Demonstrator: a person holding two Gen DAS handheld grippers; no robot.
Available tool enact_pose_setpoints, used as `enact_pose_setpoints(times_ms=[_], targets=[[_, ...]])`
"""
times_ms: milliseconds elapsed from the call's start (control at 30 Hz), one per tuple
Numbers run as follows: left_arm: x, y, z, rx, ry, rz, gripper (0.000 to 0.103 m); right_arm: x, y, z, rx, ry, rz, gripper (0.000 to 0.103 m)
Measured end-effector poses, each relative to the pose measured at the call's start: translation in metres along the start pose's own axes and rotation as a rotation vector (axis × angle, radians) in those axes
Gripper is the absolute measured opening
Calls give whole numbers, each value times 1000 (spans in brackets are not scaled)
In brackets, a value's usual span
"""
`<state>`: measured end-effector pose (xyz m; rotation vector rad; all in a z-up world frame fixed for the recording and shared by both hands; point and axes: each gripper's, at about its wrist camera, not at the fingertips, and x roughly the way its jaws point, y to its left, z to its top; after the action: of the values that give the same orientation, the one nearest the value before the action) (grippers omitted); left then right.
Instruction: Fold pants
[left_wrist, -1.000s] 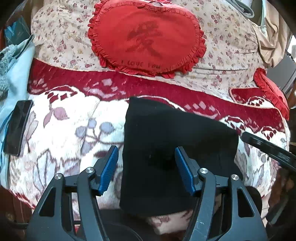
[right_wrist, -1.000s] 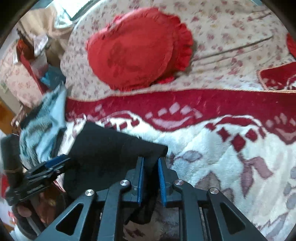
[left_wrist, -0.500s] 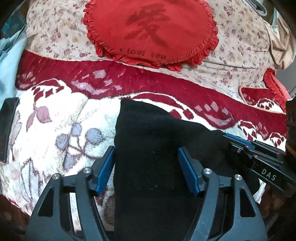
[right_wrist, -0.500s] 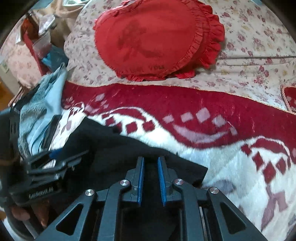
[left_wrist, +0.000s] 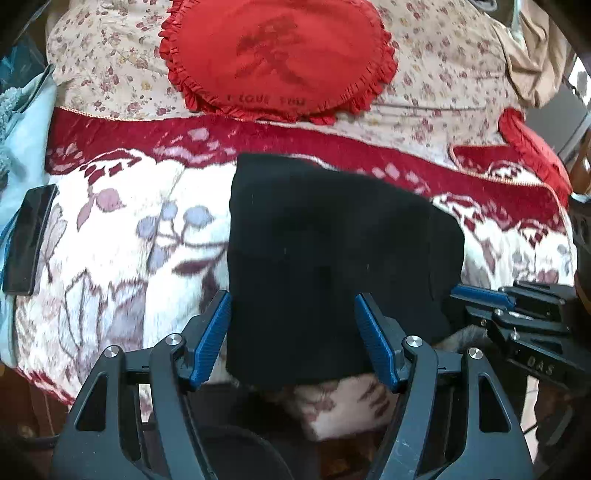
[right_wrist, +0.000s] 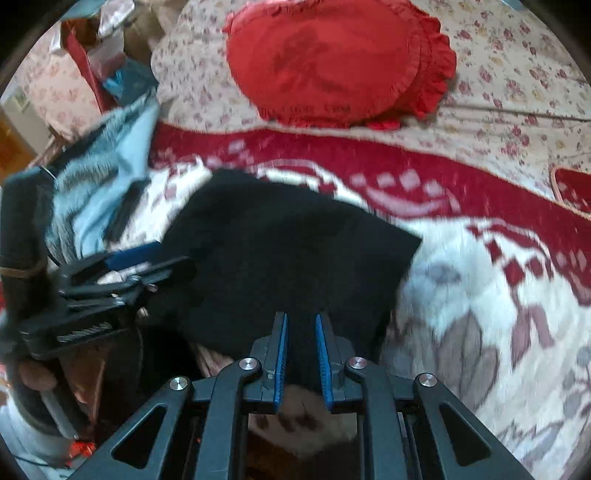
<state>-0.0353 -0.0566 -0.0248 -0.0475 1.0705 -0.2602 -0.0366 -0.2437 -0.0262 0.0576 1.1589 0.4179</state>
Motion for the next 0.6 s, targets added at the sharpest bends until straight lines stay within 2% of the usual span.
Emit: enact_pose_setpoints(times_ms=[133, 267, 333, 367, 400, 467, 567, 600], targets=[[21, 3, -9, -9, 61, 18, 75, 14, -9, -6, 33, 23, 35, 14], [16, 15, -6, -73, 76, -50, 74, 8, -11, -6, 45, 2, 60, 14], [8, 19, -3, -81, 62, -51, 74, -4, -18, -7, 69, -37, 88, 18], [4, 22, 0, -82, 48, -48, 74, -9, -22, -7, 91, -56, 95, 25], [-1, 26, 3, -86, 32, -48, 74, -15, -31, -7, 128, -88, 103, 38], [-4, 34, 8, -103, 17, -62, 75, -20, -48, -7, 192, -130, 100, 49], [8, 47, 17, -139, 47, -69, 75, -9, -63, -3, 241, -86, 97, 49], [13, 49, 18, -146, 61, -72, 75, -1, -65, 0, 242, -60, 119, 49]])
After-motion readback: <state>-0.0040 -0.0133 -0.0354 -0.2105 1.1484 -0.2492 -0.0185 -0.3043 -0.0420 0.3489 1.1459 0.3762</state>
